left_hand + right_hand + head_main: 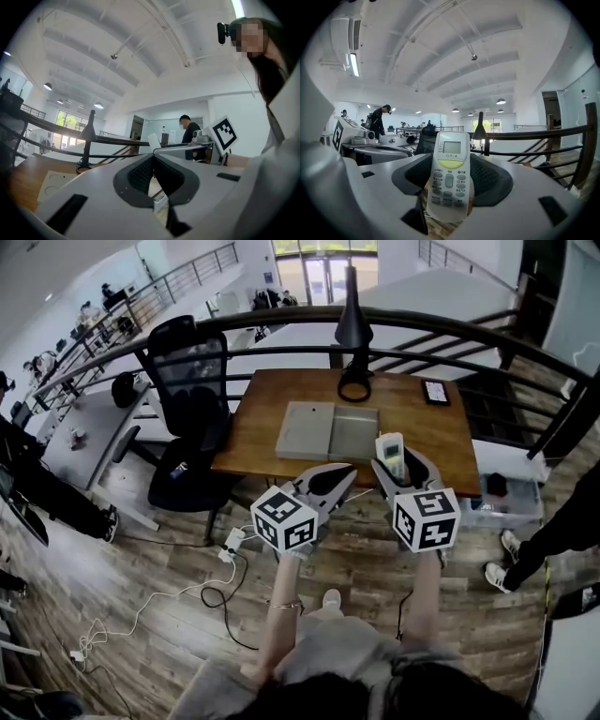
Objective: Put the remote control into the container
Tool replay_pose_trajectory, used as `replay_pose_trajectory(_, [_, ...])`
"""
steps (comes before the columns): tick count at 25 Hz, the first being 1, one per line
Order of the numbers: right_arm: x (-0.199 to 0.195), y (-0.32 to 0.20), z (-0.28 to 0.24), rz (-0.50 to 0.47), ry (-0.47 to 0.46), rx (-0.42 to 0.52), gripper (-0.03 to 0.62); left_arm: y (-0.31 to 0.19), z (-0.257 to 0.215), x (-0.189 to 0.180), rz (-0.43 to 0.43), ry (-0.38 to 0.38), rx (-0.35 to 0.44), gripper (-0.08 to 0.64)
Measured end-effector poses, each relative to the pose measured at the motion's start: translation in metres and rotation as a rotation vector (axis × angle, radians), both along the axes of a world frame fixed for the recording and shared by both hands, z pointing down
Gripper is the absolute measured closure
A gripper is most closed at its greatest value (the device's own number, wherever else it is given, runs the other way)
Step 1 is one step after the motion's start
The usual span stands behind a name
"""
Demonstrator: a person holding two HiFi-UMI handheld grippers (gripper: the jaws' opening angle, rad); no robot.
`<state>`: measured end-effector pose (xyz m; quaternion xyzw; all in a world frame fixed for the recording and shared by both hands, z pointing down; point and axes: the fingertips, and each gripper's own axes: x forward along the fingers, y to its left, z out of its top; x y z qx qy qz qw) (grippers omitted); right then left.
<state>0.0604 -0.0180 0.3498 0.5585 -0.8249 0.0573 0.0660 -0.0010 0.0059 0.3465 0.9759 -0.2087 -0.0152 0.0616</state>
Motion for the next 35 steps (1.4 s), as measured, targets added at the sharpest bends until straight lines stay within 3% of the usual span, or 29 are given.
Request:
replay_pose_trajectory(21, [-0.016, -0.090, 0.025, 0.014, 0.002, -0.055, 0.340, -0.093, 0.015, -0.019, 0.036, 0.000, -0.026, 0.557])
replay_pose_trajectory(35, [-0.004, -0.130, 0.040, 0.017, -0.010, -0.114, 0.340, -0.133, 0.034, -0.018, 0.017, -0.013, -0.088, 0.557])
